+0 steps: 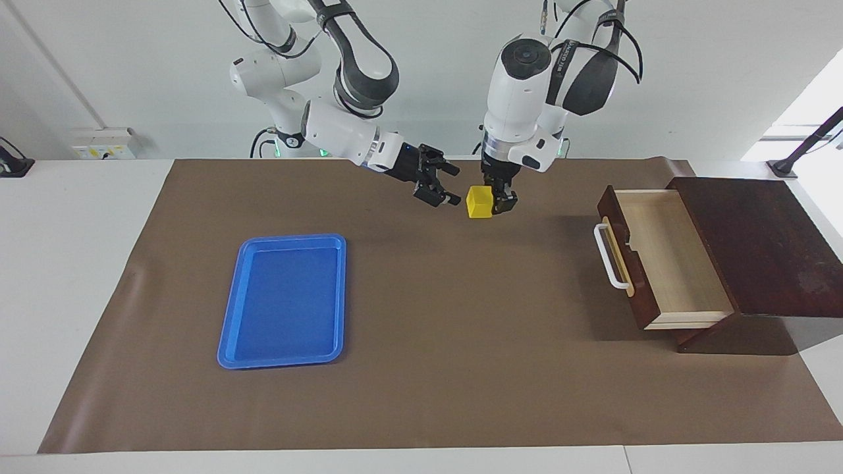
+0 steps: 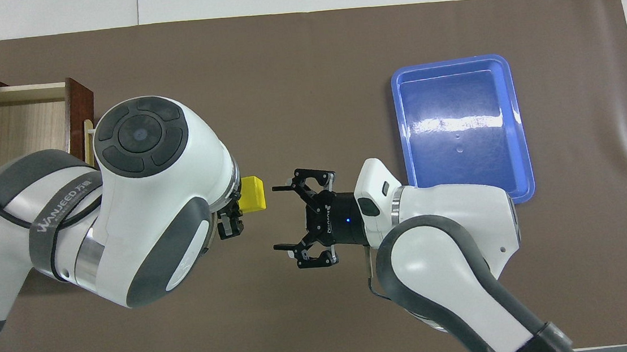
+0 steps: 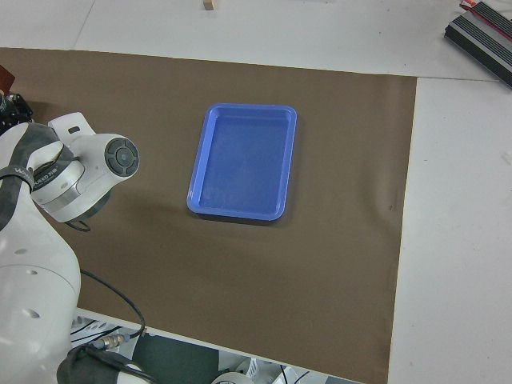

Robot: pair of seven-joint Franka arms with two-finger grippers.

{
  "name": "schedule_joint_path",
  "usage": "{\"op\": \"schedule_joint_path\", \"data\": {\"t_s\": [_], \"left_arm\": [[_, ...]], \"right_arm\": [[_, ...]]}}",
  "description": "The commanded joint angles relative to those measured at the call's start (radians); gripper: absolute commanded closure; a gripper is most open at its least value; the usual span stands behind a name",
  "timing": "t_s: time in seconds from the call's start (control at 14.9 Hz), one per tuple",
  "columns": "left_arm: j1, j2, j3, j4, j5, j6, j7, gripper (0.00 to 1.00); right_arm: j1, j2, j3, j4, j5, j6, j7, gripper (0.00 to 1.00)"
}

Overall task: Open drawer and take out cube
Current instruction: 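Close the right gripper on the yellow cube held by the left gripper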

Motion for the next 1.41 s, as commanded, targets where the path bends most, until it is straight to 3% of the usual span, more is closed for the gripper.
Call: {"op": "schedule_joint_path", "data": {"t_s": [0.0,1.07,1.34], "left_arm": [[-0.022,-0.048,0.007,-0.063,-0.020,0.024,-0.006,1.00],[-0.044,-0.055,0.007,-0.078,-0.020,0.044,-0.008,1.00],[-0.044,-0.055,0.007,-0.078,-0.020,0.044,-0.006,1.00]], "right_arm": [[-0.059,0.053,0.002,0.065,-0.033,-0.077,-0.020,0.00],[-0.007,0.064,0.003,0.064,-0.021,-0.072,-0.026,0.00],[0.031,0.069,0.003,0.064,-0.018,-0.010,-0.026,0.00]]}}
